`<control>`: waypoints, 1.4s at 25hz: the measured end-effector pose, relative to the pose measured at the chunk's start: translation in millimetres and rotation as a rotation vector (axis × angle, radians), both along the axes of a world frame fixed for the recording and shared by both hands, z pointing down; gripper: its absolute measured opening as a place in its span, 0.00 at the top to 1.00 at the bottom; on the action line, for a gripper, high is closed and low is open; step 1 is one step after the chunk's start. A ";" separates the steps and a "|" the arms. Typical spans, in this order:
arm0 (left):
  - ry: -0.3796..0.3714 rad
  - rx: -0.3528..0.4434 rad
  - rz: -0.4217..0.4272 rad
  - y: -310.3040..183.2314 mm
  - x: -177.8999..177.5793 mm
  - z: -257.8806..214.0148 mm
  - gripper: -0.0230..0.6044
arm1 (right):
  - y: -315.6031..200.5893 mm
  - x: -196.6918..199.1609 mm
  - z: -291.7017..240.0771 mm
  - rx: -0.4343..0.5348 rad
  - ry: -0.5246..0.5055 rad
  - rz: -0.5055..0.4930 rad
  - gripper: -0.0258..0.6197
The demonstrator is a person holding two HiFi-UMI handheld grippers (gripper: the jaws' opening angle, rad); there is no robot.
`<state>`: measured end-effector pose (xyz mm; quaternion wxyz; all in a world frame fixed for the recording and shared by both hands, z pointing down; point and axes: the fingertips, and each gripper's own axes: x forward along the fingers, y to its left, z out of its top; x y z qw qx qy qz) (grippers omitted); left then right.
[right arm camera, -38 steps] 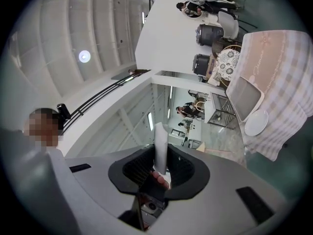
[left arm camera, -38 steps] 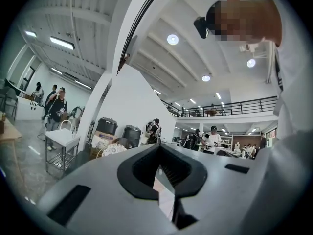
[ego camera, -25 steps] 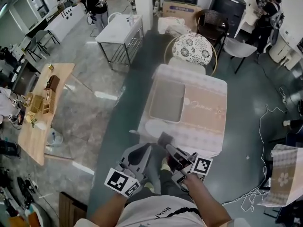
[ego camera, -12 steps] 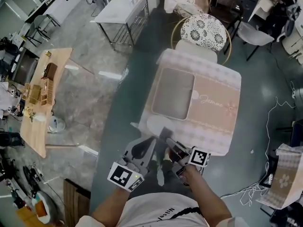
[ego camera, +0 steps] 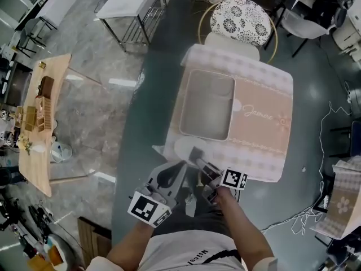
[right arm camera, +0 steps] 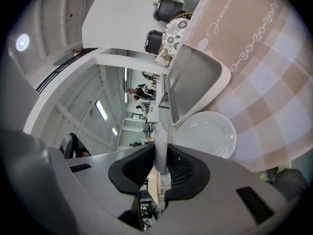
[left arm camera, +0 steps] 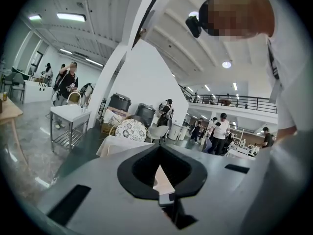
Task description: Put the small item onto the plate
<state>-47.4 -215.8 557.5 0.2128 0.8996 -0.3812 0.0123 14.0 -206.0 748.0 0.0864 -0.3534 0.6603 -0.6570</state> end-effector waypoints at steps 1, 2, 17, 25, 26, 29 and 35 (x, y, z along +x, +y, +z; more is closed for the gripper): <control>0.001 -0.001 0.002 -1.7 -2.1 5.9 0.95 | -0.7 -2.1 8.5 -0.010 0.013 -0.002 0.83; 0.002 -0.002 0.004 -3.6 -3.9 11.8 0.95 | -1.8 -4.0 16.5 -0.018 0.024 -0.002 0.83; 0.010 -0.019 0.015 -27.9 1.2 57.0 0.95 | -18.6 -4.7 73.6 -0.123 0.237 -0.062 0.82; 0.025 -0.036 0.001 -17.0 1.3 34.7 0.95 | -0.5 7.3 63.8 -0.164 0.550 -0.270 0.68; 0.027 -0.039 0.000 -15.8 2.5 33.1 0.95 | 3.4 9.3 65.5 -0.161 0.604 -0.322 0.67; 0.026 -0.038 0.000 -16.1 2.3 28.4 0.95 | 13.4 11.9 72.2 -0.167 0.706 -0.461 0.66; 0.027 -0.044 -0.012 -12.3 -1.7 26.7 0.95 | 26.9 22.6 76.5 -0.087 0.912 -0.713 0.66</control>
